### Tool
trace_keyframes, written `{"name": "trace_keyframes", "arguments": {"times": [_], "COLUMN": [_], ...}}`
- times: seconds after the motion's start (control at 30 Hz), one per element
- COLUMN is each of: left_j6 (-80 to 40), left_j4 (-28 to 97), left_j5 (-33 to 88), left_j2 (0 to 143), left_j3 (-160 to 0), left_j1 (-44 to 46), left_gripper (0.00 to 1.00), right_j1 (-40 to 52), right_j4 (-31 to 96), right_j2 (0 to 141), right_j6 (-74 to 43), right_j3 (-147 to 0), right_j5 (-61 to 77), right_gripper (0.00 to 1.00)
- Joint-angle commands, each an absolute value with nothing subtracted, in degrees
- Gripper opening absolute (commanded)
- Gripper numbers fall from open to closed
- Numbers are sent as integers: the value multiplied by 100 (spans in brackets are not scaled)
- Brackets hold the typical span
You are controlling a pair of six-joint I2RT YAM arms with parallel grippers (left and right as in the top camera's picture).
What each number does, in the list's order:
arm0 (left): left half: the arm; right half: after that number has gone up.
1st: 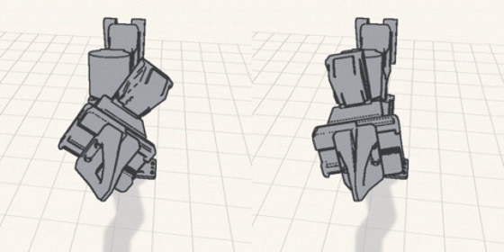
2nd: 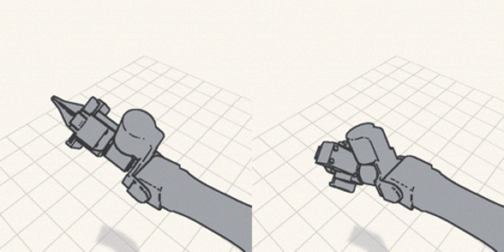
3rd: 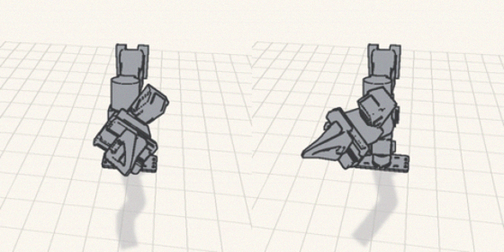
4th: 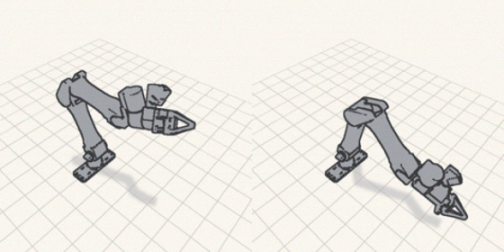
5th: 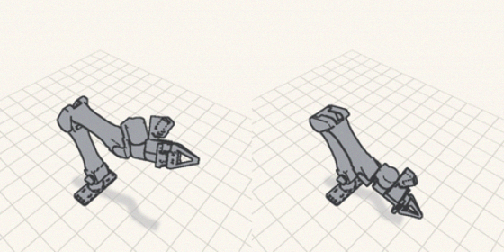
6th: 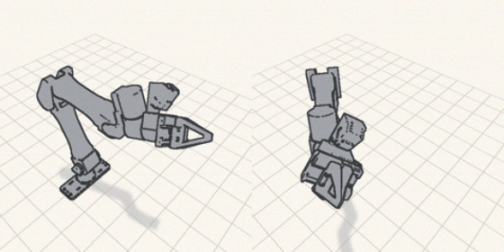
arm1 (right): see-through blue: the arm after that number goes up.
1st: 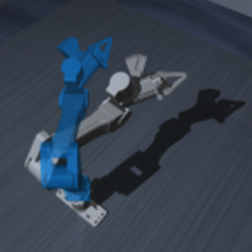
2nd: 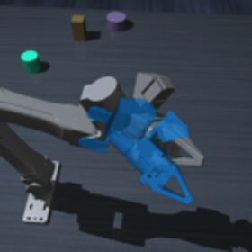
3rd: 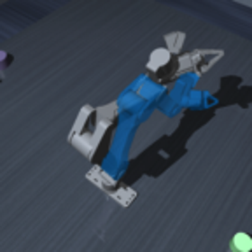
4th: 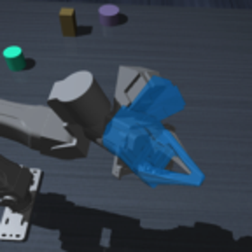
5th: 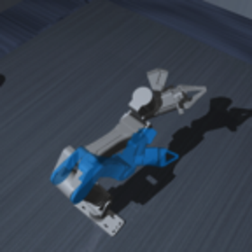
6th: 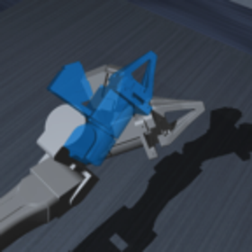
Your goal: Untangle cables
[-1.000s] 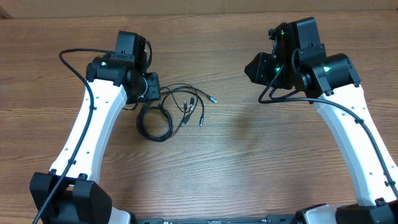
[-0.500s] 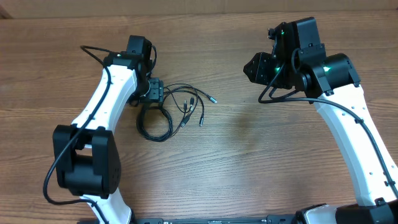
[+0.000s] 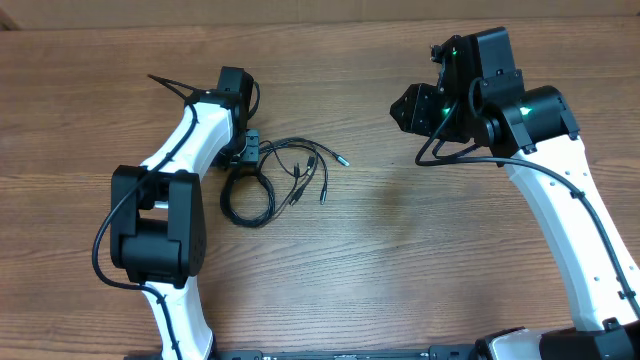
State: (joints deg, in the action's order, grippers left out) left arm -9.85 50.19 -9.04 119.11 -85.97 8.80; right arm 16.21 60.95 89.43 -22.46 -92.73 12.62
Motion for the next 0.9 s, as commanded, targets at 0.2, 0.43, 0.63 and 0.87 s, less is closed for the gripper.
{"name": "trace_keyframes", "arguments": {"times": [0.2,0.43,0.63,0.87], "left_j6": [-532,-255,-257,-281], "left_j4": [5662,5841,5714,5693], "left_j5": [-508,-207,-211,-252], "left_j2": [12027,12160,12591,12621], "left_j3": [-9247,-9520,-9518,-9520], "left_j1": [915,913,913,913], "left_gripper": [48,61,43,6], "right_j1": [1601,1603,1605,1605], "right_j4": [6053,6060,6132,6128], "right_j2": [8954,8954,8954,8954], "right_j6": [-2231,-2231,-2204,-2209], "right_j3": [-9297,-9297,-9297,-9297], "right_j5": [1203,1203,1201,1201], "right_gripper": [44,44,44,44]}}
